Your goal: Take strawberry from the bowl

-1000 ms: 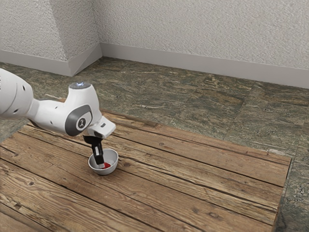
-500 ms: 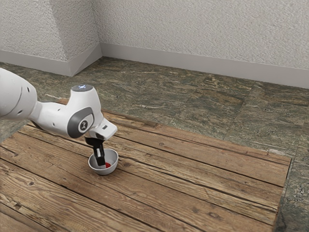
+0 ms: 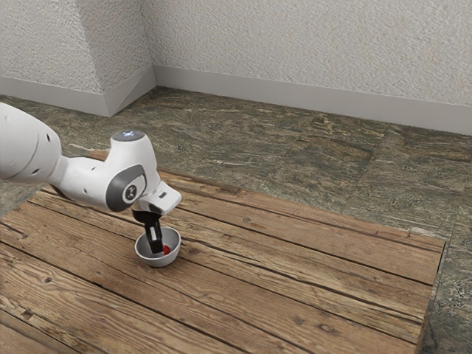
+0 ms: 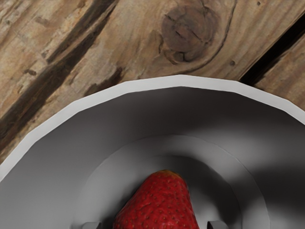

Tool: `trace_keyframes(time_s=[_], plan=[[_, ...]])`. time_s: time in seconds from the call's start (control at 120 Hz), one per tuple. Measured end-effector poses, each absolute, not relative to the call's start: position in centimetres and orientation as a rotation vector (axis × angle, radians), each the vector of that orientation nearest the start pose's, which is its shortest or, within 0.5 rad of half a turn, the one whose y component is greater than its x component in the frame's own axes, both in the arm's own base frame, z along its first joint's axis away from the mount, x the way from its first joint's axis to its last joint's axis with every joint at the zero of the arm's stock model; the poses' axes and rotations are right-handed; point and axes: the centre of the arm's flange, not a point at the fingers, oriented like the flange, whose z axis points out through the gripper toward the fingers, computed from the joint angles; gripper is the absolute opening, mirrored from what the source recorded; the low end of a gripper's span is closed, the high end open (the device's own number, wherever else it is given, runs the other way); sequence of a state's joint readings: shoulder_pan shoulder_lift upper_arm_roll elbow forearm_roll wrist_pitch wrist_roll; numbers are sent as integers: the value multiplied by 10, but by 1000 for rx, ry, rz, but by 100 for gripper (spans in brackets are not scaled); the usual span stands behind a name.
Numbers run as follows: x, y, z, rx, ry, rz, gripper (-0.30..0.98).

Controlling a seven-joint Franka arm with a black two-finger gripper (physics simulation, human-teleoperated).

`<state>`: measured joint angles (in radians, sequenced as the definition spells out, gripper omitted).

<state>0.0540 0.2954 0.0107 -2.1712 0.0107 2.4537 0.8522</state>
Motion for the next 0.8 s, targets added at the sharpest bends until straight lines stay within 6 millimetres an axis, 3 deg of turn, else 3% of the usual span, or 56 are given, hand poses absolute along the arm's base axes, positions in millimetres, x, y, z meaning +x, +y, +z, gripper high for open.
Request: trace_keyframes(time_s=[0.383,0.608,0.708,0.8], plan=[[562,37,261,-2886,1210,0,9],[559,34,288,-2863,1199,-60,3],[551,15,312,-2831,1232,-110,1],[546,-15,330,-2790,1298,-151,0]])
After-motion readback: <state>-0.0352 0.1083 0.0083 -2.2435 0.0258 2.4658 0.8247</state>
